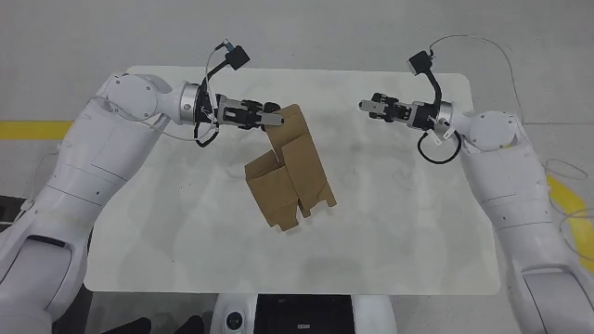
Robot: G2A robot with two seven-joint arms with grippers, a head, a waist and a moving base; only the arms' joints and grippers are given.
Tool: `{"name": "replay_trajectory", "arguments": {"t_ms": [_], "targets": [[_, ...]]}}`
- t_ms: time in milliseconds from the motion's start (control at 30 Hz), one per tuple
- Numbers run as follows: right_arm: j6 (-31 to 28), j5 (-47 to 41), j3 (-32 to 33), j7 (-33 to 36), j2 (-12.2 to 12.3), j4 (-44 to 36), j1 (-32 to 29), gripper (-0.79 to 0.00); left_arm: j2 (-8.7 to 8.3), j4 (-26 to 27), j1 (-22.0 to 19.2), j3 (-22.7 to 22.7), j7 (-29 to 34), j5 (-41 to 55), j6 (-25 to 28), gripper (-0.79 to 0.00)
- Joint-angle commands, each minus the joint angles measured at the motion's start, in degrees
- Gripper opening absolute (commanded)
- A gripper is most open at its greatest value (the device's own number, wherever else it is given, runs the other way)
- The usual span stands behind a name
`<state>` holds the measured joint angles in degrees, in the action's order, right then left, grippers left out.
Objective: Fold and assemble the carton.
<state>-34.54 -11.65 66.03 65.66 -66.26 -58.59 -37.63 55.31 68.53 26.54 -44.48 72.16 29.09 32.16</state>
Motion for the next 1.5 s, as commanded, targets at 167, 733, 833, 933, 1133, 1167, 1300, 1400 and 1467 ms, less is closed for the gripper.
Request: {"name": "replay_trajectory", "arguments": {"t_ms": [167, 733, 833, 933, 1133, 1167, 1300, 1400, 1467], "targets": [[1.42, -8.68, -9.47, 5.51, -1.78, 1.2, 4.86, 0.0, -0.68, -0.68, -2.1, 2.06, 1.42, 5.38, -1.43, -0.785], [-0.01, -17.39, -27.92, 4.1, -2.0, -1.11, 11.14, 0.0, 0.52, -5.92, -6.22, 8.8, -0.13, 9.43, 0.11, -0.785], [-1.26, -18.29, -30.12, 2.85, -1.71, -0.92, 11.91, -0.126, 0.81, -6.94, -6.7, 9.6, -0.2, 10.0, 0.19, -0.785], [-2.29, -19.13, -32.14, 1.82, -1.36, -0.68, 12.64, -0.413, 1.01, -7.86, -6.82, 10.26, -0.25, 10.66, 0.23, -0.785], [-4.29, -21.05, -35.85, -0.18, -0.7, -0.58, 13.78, -0.757, 1.03, -9.96, -6.1, 10.32, 0.07, 13.08, -0.08, -0.785], [-4.52, -21.49, -36.47, -0.41, -0.62, -0.68, 13.97, -0.785, 0.99, -10.05, -6.05, 10.25, 0.01, 13.1, -0.02, -0.785], [-5.44, -22.85, -38.83, -1.33, -0.29, -0.87, 14.9, -0.785, 0.83, -10.23, -5.76, 9.9, -0.6, 13.01, 0.58, -0.785], [-6.19, -23.81, -40.45, -2.07, -0.05, -0.88, 15.57, -0.785, 0.66, -9.96, -5.71, 9.89, -1.06, 12.12, 1.05, -0.785], [-6.78, -24.57, -41.48, -2.67, 0.07, -0.98, 15.92, -0.785, 0.56, -9.86, -5.67, 10.0, -1.37, 11.6, 1.35, -0.785]]}}
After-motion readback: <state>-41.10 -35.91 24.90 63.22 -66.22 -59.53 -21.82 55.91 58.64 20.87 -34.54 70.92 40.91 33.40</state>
